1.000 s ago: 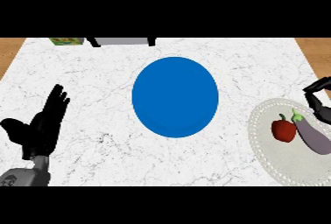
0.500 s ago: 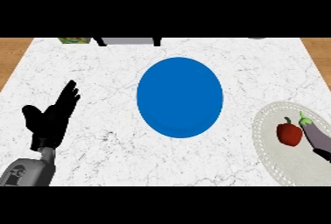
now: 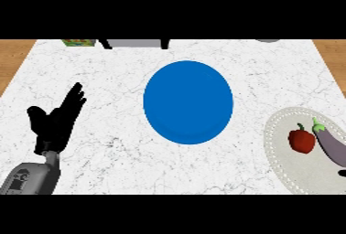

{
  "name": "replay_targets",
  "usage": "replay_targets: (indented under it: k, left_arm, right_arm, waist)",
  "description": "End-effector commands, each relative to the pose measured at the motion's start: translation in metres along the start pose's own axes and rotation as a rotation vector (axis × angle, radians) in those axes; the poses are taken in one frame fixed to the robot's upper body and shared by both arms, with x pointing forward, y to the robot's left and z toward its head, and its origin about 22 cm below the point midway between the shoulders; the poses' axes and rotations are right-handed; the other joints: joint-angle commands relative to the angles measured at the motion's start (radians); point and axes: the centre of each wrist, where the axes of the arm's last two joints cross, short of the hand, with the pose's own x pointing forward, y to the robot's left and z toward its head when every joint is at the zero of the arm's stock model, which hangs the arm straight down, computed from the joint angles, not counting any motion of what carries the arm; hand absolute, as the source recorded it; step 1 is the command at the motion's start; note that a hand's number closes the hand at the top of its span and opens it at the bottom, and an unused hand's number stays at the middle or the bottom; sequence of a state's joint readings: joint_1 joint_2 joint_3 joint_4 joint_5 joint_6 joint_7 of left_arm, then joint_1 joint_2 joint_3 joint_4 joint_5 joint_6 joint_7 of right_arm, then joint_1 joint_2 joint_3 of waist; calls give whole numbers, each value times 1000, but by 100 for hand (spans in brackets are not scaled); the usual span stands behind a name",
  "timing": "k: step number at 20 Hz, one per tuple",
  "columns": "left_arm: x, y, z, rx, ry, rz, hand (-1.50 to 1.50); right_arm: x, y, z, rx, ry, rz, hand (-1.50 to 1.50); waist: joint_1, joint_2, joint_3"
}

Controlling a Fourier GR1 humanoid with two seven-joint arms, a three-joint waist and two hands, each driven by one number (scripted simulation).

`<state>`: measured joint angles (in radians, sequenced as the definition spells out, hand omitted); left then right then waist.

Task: Pick the bell pepper from the placemat and place it in the plate

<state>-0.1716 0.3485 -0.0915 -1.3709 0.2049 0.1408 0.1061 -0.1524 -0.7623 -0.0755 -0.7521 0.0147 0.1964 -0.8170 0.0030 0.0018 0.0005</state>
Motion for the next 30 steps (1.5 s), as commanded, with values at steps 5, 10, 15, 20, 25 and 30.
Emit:
replay_targets:
  k: [5, 10, 15, 20, 25, 30]
  left_arm:
    - [22, 9, 11, -8, 19, -2, 0]
    - [9, -10, 7, -3, 5, 4, 0]
    - [-21, 6, 4, -13, 7, 11, 0]
    - [1, 3, -5, 12, 15, -1, 0]
    - [-12, -4, 6, 4, 11, -1, 0]
    - [-5, -14, -11, 21, 1, -3, 0]
  right_arm:
    - [18, 7, -13, 191, 127, 114, -150]
    - [27, 2, -23, 239, 163, 249, -150]
    - [27, 31, -38, 291, 246, 339, -150]
    - [44, 34, -61, 362, 269, 383, -150]
    - [37, 53, -66, 410, 317, 398, -150]
    - [25, 55, -73, 407, 337, 405, -150]
  waist:
    - [1, -5, -1]
    - [-2, -3, -1]
    - [0, 0, -1]
    - [-3, -2, -1]
    - [0, -2, -1]
    - [0, 0, 0]
